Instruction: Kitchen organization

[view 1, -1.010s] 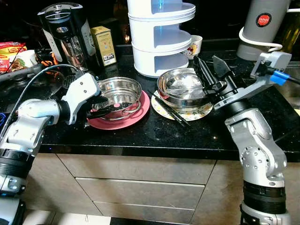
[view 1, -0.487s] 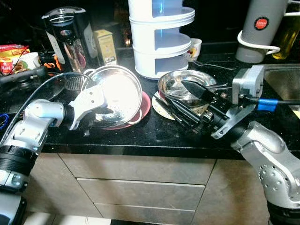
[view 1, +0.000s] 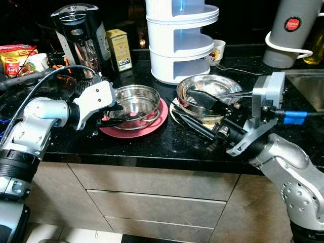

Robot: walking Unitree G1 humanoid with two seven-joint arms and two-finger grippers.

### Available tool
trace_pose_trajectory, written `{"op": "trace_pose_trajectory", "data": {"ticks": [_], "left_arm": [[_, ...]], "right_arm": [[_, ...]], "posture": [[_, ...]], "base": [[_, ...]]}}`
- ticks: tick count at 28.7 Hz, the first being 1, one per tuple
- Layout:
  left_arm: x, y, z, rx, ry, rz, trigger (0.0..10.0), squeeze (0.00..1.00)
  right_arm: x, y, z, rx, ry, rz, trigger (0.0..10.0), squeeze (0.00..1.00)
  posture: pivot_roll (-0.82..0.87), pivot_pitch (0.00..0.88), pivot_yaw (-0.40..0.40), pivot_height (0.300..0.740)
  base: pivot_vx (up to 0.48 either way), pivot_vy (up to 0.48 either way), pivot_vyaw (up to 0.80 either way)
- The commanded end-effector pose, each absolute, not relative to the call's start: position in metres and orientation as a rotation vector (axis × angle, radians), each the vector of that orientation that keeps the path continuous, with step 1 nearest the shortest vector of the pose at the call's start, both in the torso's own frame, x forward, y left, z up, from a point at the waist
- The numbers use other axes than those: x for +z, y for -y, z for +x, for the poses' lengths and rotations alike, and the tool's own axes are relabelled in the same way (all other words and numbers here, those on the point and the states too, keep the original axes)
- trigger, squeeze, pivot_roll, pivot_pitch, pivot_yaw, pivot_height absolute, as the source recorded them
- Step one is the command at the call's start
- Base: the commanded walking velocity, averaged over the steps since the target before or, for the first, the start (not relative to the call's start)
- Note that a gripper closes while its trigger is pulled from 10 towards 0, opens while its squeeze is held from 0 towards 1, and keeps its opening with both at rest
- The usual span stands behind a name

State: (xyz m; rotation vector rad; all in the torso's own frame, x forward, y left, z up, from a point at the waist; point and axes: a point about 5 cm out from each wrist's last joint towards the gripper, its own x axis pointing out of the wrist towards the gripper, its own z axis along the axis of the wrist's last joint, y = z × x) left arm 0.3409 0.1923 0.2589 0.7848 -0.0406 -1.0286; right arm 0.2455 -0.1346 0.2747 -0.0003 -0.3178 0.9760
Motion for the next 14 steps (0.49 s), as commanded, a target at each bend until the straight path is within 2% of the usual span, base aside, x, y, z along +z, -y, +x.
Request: {"op": "trace_pose_trajectory", "data": {"ticks": [1,5,6,7,8,12,13,14], "left_arm": [[0.2666,-0.1982,0.3384,-1.021,0.044,0.793,10.0,0.00],[0.2685,-0.1978,0.3374,-1.033,0.040,0.798,10.0,0.00],[0.2662,-0.1986,0.3360,-1.054,0.020,0.804,10.0,0.35],[0.2662,-0.1986,0.3360,-1.054,0.020,0.804,10.0,0.35],[0.2634,-0.1995,0.3343,-1.078,-0.006,0.798,10.0,1.00],[0.2595,-0.1995,0.3330,-1.089,-0.018,0.827,10.0,1.00],[0.2596,-0.2001,0.3346,-1.074,-0.008,0.839,10.0,0.24],[0.2598,-0.2002,0.3361,-1.064,0.002,0.837,10.0,0.00]], "right_arm": [[0.2726,0.1295,0.2419,1.017,0.300,0.004,10.0,0.00],[0.2718,0.1294,0.2416,1.021,0.295,0.004,10.0,0.00],[0.2710,0.1286,0.2418,1.022,0.291,0.003,10.0,0.00],[0.2710,0.1286,0.2418,1.022,0.291,0.003,10.0,0.00],[0.2702,0.1280,0.2421,1.022,0.287,0.001,10.0,0.00],[0.2689,0.1267,0.2419,1.027,0.281,0.003,10.0,0.00],[0.2688,0.1265,0.2417,1.028,0.280,0.004,10.0,0.00],[0.2687,0.1264,0.2418,1.029,0.279,0.005,10.0,0.00]], "posture": [[-0.09,0.000,0.077,0.740],[-0.08,0.000,0.078,0.740],[-0.08,0.000,0.078,0.740],[-0.08,0.000,0.078,0.740],[-0.08,0.000,0.079,0.740],[-0.08,0.000,0.080,0.740],[-0.09,0.000,0.080,0.740],[-0.09,0.000,0.079,0.740]], "base": [[0.000,0.000,0.00],[0.000,0.000,0.00],[0.000,0.000,0.00],[0.000,0.000,0.00],[0.000,0.000,0.00],[0.000,0.000,0.00],[0.000,0.000,0.00],[0.000,0.000,0.00]]}}
